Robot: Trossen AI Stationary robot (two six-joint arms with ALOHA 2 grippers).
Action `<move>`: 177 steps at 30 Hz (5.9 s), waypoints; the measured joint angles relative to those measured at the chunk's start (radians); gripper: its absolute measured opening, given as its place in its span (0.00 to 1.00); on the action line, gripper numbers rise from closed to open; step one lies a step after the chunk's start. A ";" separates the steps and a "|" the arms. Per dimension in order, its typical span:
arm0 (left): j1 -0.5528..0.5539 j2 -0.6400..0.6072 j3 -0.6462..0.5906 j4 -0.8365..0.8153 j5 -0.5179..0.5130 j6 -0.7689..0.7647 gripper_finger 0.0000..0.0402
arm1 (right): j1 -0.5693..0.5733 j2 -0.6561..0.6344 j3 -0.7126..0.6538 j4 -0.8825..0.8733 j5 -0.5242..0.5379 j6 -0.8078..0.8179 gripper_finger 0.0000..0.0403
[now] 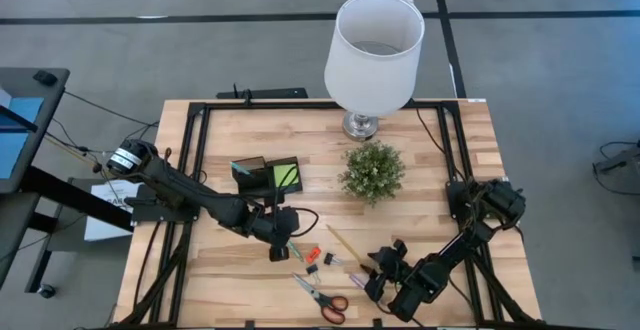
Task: Pick and place office supplies into organizer
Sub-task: Put the yellow pencil into the black desk organizer
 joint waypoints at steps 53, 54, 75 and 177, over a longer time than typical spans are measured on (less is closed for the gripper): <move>-0.004 -0.001 -0.056 -0.124 -0.031 -0.177 0.11 | -0.045 0.206 0.072 -0.031 0.244 -0.119 0.38; -0.004 -0.001 -0.056 -0.124 -0.031 -0.178 0.11 | -0.048 0.204 0.071 -0.024 0.241 -0.134 0.38; -0.004 -0.001 -0.056 -0.117 -0.029 -0.201 0.11 | -0.028 0.203 0.068 0.041 0.234 -0.161 0.04; 0.080 -0.016 0.129 -0.121 -0.049 0.244 0.00 | 0.042 -0.129 0.256 -0.356 0.080 -0.350 0.00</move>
